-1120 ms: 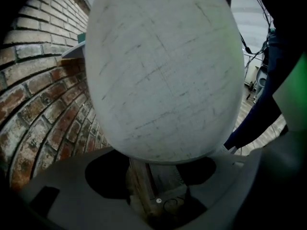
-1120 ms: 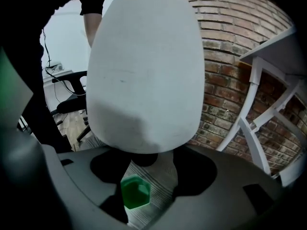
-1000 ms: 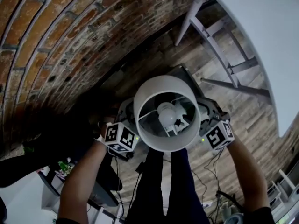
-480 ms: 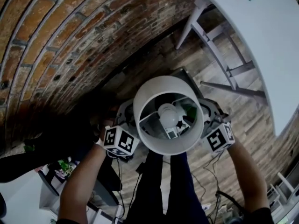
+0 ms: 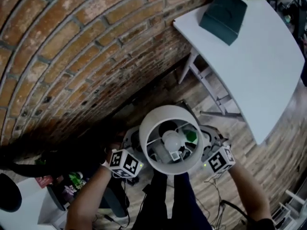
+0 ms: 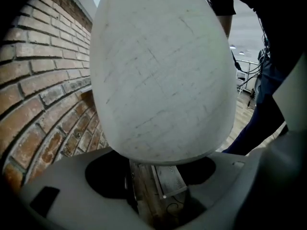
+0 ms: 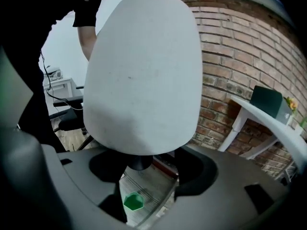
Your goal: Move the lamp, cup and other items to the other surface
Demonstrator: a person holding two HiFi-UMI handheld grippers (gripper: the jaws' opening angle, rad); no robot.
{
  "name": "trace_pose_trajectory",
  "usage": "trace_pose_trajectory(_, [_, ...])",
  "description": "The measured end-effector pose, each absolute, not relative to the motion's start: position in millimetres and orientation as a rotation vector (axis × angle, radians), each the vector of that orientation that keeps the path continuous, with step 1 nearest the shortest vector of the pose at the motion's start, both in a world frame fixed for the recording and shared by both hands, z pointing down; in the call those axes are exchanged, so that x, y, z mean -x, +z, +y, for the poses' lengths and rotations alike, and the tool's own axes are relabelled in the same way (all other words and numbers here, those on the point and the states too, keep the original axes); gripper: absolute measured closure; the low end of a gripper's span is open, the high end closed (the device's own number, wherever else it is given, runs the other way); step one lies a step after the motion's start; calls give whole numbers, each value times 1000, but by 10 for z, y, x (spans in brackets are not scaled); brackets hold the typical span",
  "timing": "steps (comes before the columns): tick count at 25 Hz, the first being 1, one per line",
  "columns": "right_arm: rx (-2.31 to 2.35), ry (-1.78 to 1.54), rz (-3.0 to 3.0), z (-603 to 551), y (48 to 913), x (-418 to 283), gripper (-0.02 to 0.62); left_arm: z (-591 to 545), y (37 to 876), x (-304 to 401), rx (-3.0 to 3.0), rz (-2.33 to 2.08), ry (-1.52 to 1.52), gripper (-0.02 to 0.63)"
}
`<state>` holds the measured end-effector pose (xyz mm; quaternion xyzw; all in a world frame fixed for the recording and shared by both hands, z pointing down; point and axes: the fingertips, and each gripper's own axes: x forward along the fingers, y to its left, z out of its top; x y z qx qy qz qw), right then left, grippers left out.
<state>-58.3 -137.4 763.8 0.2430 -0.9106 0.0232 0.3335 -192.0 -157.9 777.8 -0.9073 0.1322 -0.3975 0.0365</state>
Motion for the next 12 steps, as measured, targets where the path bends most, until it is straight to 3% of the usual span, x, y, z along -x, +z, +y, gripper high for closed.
trace_pose_trajectory(12, [-712,65,-2383,-1244,5980,584,301,-1522,5965,1901,2794,373,-1114,316])
